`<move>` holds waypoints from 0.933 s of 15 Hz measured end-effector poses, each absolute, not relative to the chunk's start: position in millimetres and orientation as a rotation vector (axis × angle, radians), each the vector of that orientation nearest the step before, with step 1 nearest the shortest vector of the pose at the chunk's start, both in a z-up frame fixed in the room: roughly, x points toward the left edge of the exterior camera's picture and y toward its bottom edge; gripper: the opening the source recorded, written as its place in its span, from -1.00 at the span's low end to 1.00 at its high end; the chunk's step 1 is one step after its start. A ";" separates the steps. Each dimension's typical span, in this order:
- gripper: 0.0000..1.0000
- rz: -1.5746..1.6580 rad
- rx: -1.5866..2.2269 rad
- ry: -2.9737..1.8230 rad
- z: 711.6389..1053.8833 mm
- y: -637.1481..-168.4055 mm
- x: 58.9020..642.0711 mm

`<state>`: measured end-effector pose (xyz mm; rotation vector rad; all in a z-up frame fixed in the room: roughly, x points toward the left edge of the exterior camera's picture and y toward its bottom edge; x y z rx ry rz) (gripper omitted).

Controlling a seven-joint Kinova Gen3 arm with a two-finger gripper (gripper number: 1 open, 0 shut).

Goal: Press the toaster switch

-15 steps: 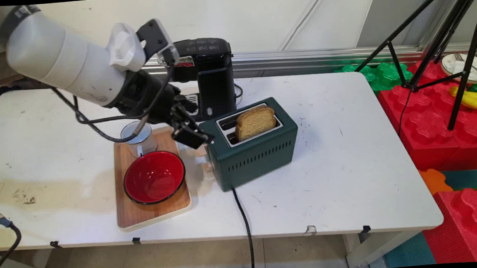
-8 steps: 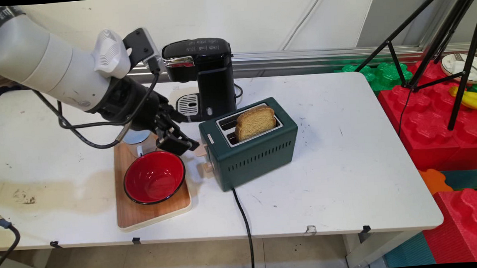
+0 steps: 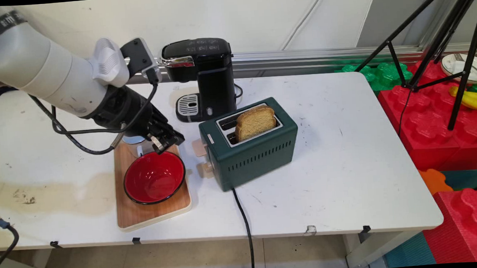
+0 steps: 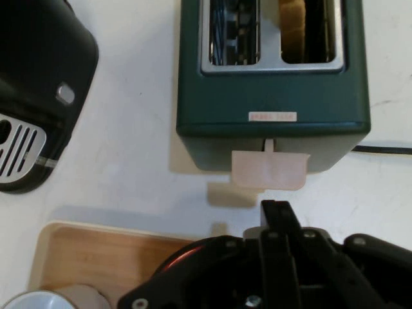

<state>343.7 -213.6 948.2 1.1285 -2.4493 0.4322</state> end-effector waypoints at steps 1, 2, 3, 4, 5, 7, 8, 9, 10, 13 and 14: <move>-1.00 0.433 1.133 -2.452 947.2 -213.8 343.4; -1.00 0.433 1.139 -2.454 945.7 -214.4 342.8; -1.00 0.432 1.144 -2.456 944.1 -215.1 342.1; -1.00 0.430 1.149 -2.456 941.9 -216.1 341.2; -1.00 0.427 1.154 -2.457 938.2 -218.0 339.9; -1.00 0.425 1.156 -2.457 933.8 -220.3 338.4; -1.00 0.424 1.156 -2.457 931.5 -221.7 337.5; -1.00 0.423 1.157 -2.457 928.6 -223.5 336.4; -1.00 0.423 1.157 -2.456 926.7 -224.8 335.7; -1.00 0.424 1.155 -2.449 919.9 -230.4 332.6; -1.00 0.425 1.154 -2.446 917.9 -232.1 331.6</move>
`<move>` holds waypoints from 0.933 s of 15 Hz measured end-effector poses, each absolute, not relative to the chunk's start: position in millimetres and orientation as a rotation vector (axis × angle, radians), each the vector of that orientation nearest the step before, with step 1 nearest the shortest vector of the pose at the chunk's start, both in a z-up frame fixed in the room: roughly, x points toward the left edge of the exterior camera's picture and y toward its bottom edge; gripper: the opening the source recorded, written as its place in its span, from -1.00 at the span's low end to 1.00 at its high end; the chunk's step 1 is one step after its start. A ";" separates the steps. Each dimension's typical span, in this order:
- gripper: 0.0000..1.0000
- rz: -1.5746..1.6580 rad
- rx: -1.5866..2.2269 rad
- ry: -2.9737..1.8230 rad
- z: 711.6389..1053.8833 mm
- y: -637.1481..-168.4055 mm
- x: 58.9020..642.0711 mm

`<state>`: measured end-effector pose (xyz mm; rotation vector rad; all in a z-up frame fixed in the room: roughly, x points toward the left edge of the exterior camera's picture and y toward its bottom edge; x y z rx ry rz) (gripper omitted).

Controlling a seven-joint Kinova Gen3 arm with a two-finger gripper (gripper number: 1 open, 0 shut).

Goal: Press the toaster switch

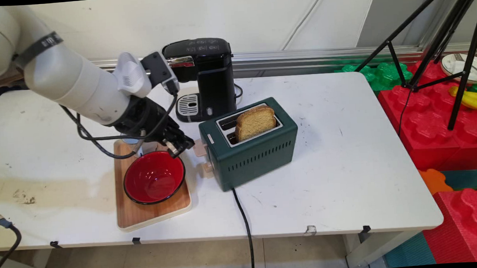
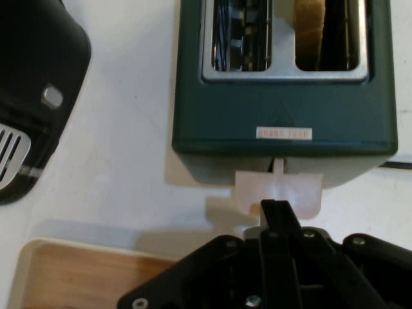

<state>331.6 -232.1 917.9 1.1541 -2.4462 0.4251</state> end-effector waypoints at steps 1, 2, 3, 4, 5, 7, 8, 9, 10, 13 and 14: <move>-1.00 0.425 1.152 -2.443 915.5 -234.1 330.3; -1.00 0.425 1.152 -2.440 914.0 -235.3 329.6; -1.00 0.424 1.151 -2.437 911.8 -237.0 328.7; -1.00 0.424 1.152 -2.435 910.3 -238.0 328.2; -1.00 0.422 1.154 -2.432 908.1 -239.0 327.8; -1.00 0.417 1.158 -2.428 904.1 -240.8 327.1; -1.00 0.411 1.162 -2.425 901.1 -241.7 326.8; -1.00 0.406 1.166 -2.422 897.9 -242.6 326.5; -1.00 0.401 1.168 -2.419 895.0 -243.4 326.3; -1.00 0.393 1.173 -2.409 888.1 -246.3 325.7; -1.00 0.389 1.176 -2.405 884.9 -247.5 325.8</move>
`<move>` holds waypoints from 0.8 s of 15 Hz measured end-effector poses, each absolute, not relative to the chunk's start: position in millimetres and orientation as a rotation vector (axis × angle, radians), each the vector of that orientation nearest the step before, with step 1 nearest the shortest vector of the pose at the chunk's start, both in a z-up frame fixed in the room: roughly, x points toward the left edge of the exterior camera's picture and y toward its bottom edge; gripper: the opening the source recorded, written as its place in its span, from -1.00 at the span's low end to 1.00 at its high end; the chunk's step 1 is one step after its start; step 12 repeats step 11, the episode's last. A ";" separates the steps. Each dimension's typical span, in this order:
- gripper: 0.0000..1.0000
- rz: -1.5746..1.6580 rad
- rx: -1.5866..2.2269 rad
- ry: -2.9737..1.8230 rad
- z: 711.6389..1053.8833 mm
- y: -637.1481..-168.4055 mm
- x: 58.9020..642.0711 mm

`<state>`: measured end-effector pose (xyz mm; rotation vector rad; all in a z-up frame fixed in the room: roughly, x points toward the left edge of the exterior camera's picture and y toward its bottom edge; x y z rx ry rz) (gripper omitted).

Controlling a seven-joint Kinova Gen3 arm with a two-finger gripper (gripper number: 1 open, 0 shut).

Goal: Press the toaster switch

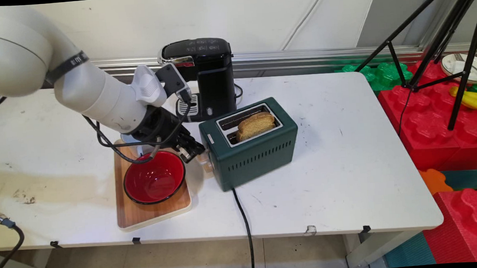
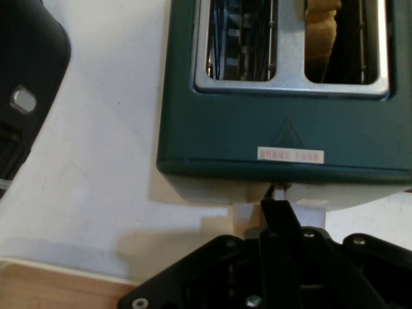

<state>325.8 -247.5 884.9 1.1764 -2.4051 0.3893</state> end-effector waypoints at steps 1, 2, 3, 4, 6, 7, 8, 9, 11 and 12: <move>-1.00 0.385 1.182 -2.401 880.2 -248.8 326.5; -1.00 0.382 1.185 -2.400 877.5 -249.5 327.1; -1.00 0.379 1.188 -2.399 874.5 -250.3 327.8; -1.00 0.377 1.190 -2.399 872.6 -250.6 328.3; -1.00 0.372 1.197 -2.399 868.1 -251.1 329.8; -1.00 0.370 1.199 -2.399 866.5 -251.3 330.5; -1.00 0.369 1.201 -2.399 865.4 -251.1 331.0; -1.00 0.367 1.203 -2.400 864.1 -251.1 331.7; -1.00 0.365 1.206 -2.400 862.7 -250.4 332.6; -1.00 0.365 1.206 -2.400 862.7 -250.4 332.6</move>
